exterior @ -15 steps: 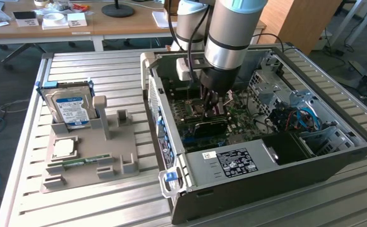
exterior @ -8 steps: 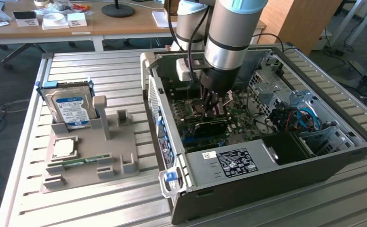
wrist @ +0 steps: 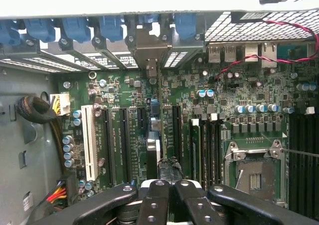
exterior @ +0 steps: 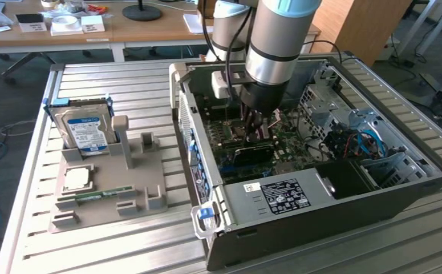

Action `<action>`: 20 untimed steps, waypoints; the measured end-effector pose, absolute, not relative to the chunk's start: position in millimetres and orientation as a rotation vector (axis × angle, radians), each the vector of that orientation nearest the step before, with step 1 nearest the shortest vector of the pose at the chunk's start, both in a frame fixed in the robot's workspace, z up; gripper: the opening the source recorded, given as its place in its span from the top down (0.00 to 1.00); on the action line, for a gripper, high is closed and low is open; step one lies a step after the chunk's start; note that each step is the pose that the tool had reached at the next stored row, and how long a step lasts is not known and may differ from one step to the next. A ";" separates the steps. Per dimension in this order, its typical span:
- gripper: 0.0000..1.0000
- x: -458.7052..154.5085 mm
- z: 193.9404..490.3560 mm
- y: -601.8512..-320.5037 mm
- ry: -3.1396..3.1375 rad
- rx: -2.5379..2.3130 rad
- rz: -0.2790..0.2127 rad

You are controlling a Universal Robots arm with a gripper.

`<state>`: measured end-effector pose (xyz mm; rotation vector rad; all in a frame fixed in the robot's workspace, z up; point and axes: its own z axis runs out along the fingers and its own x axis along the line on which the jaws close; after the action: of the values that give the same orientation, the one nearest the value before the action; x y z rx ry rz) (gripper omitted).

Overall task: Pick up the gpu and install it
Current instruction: 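Press down on the gpu until it lock into place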

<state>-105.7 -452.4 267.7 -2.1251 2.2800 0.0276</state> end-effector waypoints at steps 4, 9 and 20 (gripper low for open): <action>0.89 -106.0 267.6 -452.4 2.278 -2.126 0.026; 0.89 -105.2 267.6 -452.4 2.277 -2.127 0.026; 0.89 -105.1 266.0 -452.4 2.277 -2.128 0.026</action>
<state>-105.1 -452.4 266.0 -2.1278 2.2772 0.0258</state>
